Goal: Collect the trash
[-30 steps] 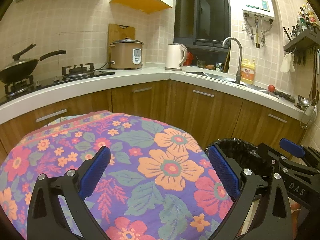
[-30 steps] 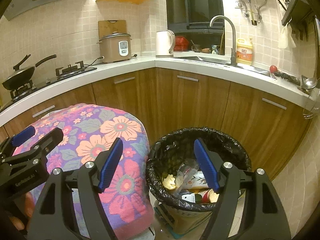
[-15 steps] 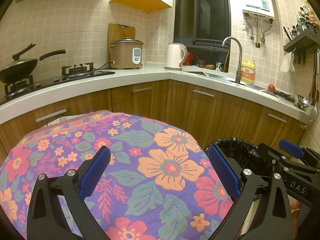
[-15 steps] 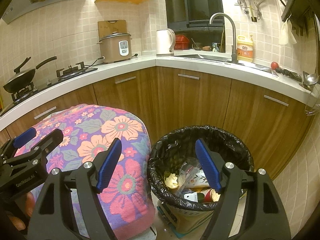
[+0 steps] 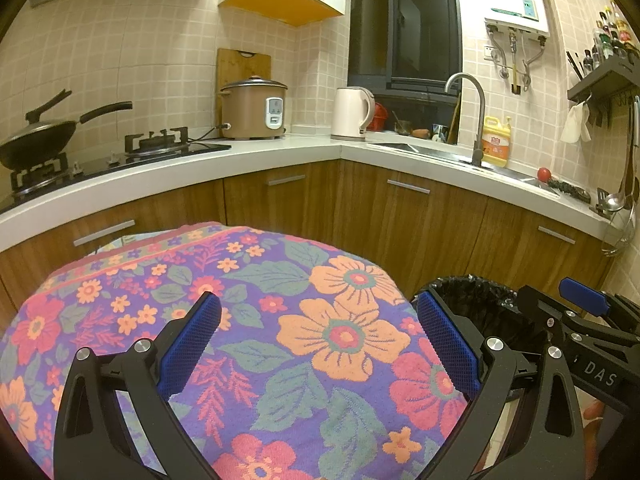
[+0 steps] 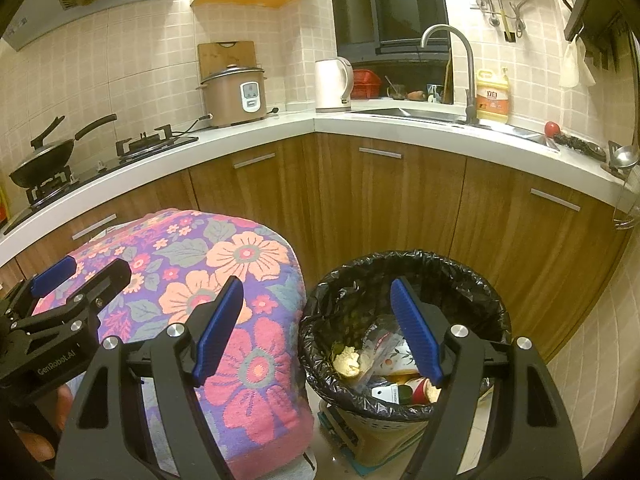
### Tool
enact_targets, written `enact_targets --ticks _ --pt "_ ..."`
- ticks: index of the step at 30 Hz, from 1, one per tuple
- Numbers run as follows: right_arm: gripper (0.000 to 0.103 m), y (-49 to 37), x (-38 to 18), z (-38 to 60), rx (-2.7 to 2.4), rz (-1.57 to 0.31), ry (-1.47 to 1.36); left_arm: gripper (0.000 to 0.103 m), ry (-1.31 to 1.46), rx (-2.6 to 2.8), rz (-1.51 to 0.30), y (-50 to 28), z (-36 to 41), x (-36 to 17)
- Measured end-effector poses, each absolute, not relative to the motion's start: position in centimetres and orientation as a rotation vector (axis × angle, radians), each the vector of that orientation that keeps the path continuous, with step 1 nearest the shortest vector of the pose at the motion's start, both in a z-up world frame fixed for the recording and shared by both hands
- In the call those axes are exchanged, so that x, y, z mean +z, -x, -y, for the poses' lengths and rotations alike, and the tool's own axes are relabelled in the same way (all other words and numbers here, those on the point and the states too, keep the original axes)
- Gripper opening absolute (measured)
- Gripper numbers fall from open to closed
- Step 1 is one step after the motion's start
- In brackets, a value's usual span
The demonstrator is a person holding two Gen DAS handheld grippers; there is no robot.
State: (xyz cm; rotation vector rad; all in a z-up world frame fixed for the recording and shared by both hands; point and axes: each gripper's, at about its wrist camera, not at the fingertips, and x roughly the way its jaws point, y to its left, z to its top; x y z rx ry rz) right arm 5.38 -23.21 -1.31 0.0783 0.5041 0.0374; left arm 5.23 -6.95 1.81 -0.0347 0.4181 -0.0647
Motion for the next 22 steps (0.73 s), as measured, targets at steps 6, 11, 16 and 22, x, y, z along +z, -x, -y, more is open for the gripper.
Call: enact_targets --ticks 6,11,16,22 --pt "0.072 -5.35 -1.32 23.13 0.039 -0.500 -0.072 0.095 0.026 -0.049 -0.410 -5.20 6.78 1.82" --pt "0.072 -5.35 -1.32 23.13 0.044 -0.502 -0.078 0.095 -0.005 -0.021 -0.373 -4.71 7.04 2.06" --pt "0.072 -5.30 -1.29 23.13 0.044 -0.499 -0.079 0.095 -0.002 -0.038 -0.393 -4.92 7.02 2.05" --pt "0.072 -5.38 -1.24 23.17 0.042 -0.497 -0.082 0.095 0.017 -0.034 -0.399 -5.09 6.75 2.05"
